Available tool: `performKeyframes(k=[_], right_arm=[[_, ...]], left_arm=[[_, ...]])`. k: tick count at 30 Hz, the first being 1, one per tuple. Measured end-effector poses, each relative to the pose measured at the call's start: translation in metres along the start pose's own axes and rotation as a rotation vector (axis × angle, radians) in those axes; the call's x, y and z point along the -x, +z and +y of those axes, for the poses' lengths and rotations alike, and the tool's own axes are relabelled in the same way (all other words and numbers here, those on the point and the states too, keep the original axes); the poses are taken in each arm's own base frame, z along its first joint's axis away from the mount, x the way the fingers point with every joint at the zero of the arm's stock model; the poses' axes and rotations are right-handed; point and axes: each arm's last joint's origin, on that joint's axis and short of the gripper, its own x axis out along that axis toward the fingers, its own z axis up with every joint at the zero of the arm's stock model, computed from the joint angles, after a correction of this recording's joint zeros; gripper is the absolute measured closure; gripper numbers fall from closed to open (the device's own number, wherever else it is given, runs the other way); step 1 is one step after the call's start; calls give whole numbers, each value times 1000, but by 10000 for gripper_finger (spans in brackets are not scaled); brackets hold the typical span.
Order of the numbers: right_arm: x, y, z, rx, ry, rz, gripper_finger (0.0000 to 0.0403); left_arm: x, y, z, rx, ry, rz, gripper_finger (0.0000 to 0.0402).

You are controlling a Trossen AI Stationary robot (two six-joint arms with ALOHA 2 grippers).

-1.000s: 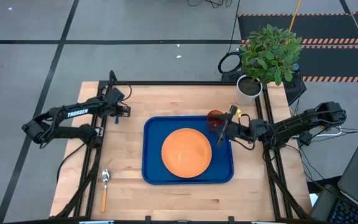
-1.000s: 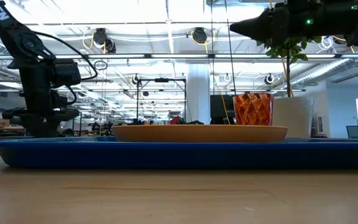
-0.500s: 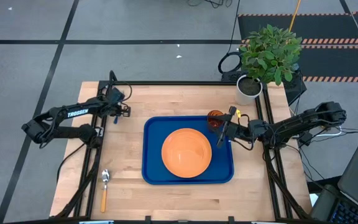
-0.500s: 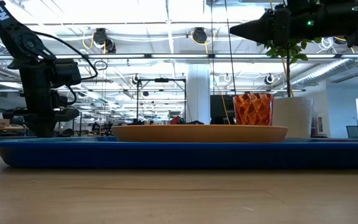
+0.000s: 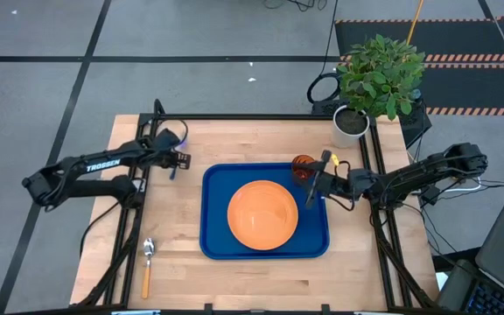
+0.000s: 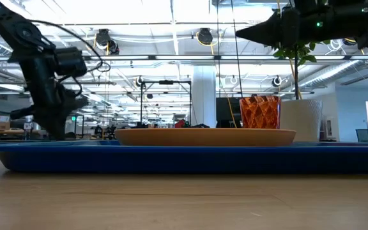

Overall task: Pick and place plate/cup/fork/spoon on tray
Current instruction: Put the blue fork to the left of the orange plate on the blue tray

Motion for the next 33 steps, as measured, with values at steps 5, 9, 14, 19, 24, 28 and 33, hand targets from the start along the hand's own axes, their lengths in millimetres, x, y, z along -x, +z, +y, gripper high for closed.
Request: performKeyframes(k=[5, 9, 14, 19, 24, 28, 33], right_arm=[[1, -3, 4, -31, 30, 32, 234], [5, 2, 11, -40, 63, 3, 234], [9, 7, 16, -23, 89, -32, 234], [10, 10, 17, 4, 92, -51, 234], [10, 5, 20, 33, 115, -8, 234], [10, 3, 21, 68, 124, 8, 234], [10, 0, 22, 50, 138, 36, 234]], left_arm=[[12, -9, -12, -8, -81, -30, 392], [19, -20, -22, -23, -135, -19, 392], [24, -35, -37, -34, -202, 13, 392], [38, -48, -55, -51, -271, 22, 392], [62, -53, -75, -53, -343, -30, 392], [74, -58, -86, -32, -350, -47, 392], [73, -74, -104, -43, -313, -8, 392]])
